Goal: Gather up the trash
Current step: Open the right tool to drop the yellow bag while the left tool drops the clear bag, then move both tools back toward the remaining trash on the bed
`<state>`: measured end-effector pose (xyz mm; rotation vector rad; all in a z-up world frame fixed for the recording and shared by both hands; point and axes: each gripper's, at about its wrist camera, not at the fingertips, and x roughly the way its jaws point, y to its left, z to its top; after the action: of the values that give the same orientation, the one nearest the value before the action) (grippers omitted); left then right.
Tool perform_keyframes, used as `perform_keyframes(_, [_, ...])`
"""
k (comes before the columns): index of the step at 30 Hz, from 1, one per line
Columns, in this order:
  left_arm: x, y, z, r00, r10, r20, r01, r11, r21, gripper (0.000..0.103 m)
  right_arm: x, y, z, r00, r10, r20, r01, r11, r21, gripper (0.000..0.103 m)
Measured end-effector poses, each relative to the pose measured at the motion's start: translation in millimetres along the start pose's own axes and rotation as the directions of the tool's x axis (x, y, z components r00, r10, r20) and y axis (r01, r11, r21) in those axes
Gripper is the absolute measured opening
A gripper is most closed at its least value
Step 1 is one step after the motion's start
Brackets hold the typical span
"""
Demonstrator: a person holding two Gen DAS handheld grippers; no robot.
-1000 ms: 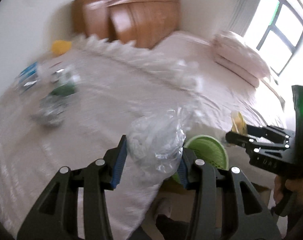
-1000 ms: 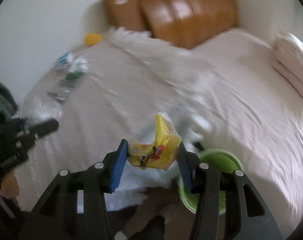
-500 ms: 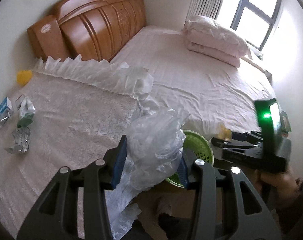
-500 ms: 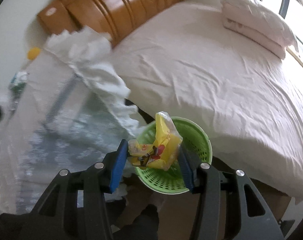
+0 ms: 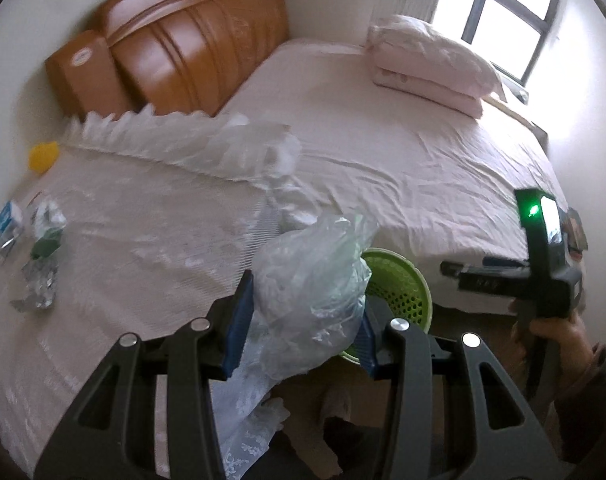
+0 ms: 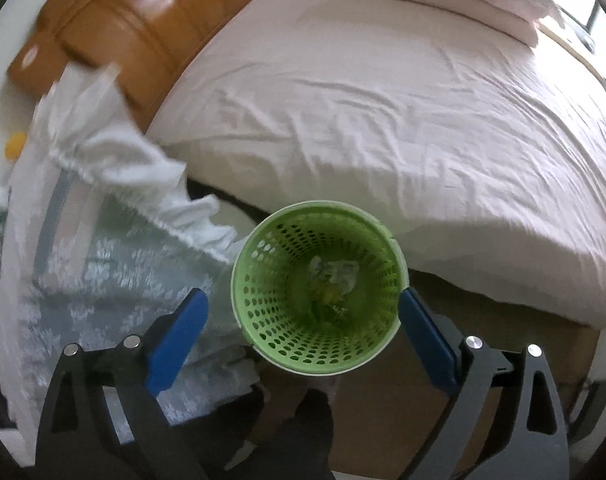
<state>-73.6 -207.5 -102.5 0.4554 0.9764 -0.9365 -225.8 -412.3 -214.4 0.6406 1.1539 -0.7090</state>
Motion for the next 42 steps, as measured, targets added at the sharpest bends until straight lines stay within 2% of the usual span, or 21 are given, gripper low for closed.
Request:
perform_keyframes(5, [25, -37, 11, 0.995, -0.086, -0.044, 0.089, 0.994, 0.07, 0.044, -32, -30, 1, 0.997, -0.022, 0.068, 0.017, 0.998, 0.062, 0.097])
perform_keyframes(9, [58, -74, 20, 0.983, -0.145, -0.113, 0.159, 0.979, 0.124, 0.044, -53, -52, 6, 0.993, -0.036, 0.116, 0.026, 0.995, 0.094, 0.099])
perform_keyframes(15, [101, -120, 26, 0.968, -0.16, -0.192, 0.195, 0.964, 0.181, 0.044, -70, -81, 9, 0.99, -0.048, 0.136, 0.03, 0.991, 0.128, 0.1])
perform_keyframes(17, [111, -128, 28, 0.962, -0.17, -0.213, 0.209, 0.961, 0.178, 0.052, -70, -87, 10, 0.99, -0.053, 0.132, 0.035, 0.99, 0.136, 0.1])
perform_keyframes(19, [117, -134, 28, 0.959, -0.174, -0.224, 0.215, 0.961, 0.172, 0.075, -69, -96, 11, 0.991, -0.055, 0.122, 0.037, 0.989, 0.146, 0.1])
perform_keyframes(22, [118, -143, 29, 0.964, -0.168, -0.208, 0.206, 0.963, 0.176, 0.086, -69, -103, 10, 0.992, -0.059, 0.115, 0.041, 0.987, 0.153, 0.1])
perform_keyframes(25, [118, -151, 31, 0.966, -0.161, -0.203, 0.201, 0.961, 0.192, 0.09, -67, -110, 10, 0.992, -0.07, 0.109, 0.052, 0.985, 0.162, 0.1])
perform_keyframes(30, [109, -150, 32, 0.976, -0.136, -0.172, 0.17, 0.965, 0.2, 0.091, -65, -111, 8, 0.991, -0.073, 0.108, 0.056, 0.986, 0.159, 0.1])
perform_keyframes(34, [92, -135, 37, 0.99, -0.088, -0.109, 0.106, 0.979, 0.174, 0.091, -68, -100, 9, 0.99, -0.071, 0.119, 0.055, 0.99, 0.133, 0.1])
perform_keyframes(37, [68, -116, 43, 0.998, -0.061, -0.035, 0.065, 0.989, 0.132, 0.091, -74, -83, 11, 0.989, -0.07, 0.133, 0.057, 0.994, 0.094, 0.1])
perform_keyframes(42, [21, -77, 48, 0.996, 0.008, 0.087, -0.014, 0.997, 0.071, 0.095, -90, -36, 14, 0.983, -0.041, 0.179, 0.041, 0.999, 0.005, 0.1])
